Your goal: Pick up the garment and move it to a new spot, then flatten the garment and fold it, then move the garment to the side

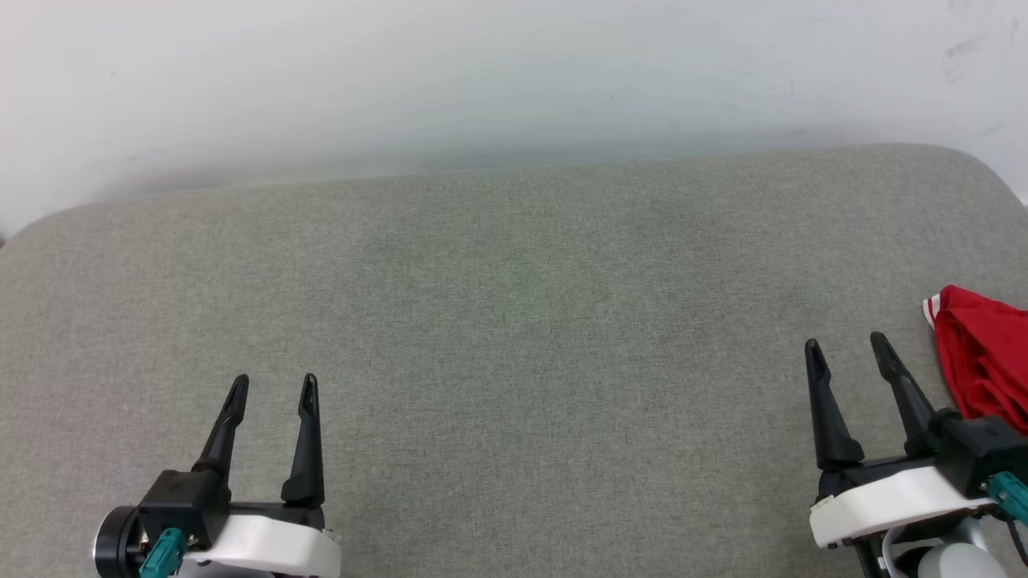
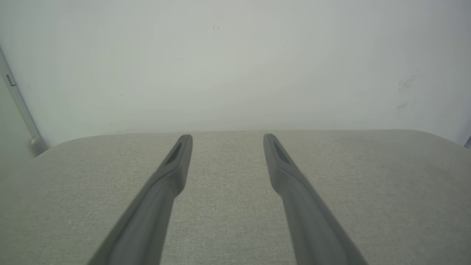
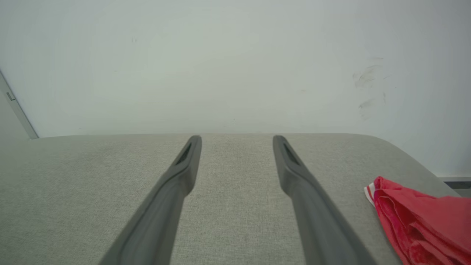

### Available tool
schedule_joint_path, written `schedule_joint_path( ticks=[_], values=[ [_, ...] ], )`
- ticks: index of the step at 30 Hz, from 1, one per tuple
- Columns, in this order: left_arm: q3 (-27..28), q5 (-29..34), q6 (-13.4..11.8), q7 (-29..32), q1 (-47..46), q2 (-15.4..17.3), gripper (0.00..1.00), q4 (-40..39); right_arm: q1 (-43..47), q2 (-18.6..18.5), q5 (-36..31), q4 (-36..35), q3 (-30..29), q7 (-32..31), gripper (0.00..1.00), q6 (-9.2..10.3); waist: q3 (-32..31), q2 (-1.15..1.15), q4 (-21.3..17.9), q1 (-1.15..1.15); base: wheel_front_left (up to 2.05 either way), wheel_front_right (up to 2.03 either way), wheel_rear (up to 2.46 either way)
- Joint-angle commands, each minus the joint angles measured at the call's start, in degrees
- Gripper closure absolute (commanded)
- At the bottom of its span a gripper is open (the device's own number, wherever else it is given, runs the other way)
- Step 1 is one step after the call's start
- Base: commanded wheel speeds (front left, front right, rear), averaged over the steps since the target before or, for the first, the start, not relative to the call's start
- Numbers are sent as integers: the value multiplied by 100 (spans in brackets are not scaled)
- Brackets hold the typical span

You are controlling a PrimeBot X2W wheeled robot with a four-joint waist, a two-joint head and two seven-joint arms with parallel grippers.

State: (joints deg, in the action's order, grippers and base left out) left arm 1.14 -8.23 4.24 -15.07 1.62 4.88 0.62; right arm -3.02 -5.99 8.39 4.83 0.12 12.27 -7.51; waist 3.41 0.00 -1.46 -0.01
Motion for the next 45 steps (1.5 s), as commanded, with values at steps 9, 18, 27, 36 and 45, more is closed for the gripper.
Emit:
schedule_joint_path(
  ticks=[9, 18, 27, 36, 45],
  values=[
    [167, 119, 170, -12, 80, -94, 0, 36, -128, 83, 16, 136, 41, 182, 0, 5, -8, 0, -27, 1, 0, 0, 0],
    [303, 79, 179, -12, 92, -183, 0, -51, -99, 125, 113, 253, 67, 261, 0, 5, -37, 0, -15, 1, 0, 0, 0],
    [346, 17, 248, -12, 84, -197, 0, -65, -140, 101, 138, 277, 94, 286, 0, 5, -41, 0, -17, 1, 0, 0, 0],
    [350, -312, 237, 121, 54, -207, 100, 224, 42, 103, 429, 459, 87, 161, 100, 1, -47, 0, -15, 1, 0, 0, 0],
    [371, -1323, 249, 373, -50, -206, 100, 349, -13, 106, 1450, 517, 15, -77, 100, 1, -67, 0, -3, 1, 0, 0, 0]
  ],
)
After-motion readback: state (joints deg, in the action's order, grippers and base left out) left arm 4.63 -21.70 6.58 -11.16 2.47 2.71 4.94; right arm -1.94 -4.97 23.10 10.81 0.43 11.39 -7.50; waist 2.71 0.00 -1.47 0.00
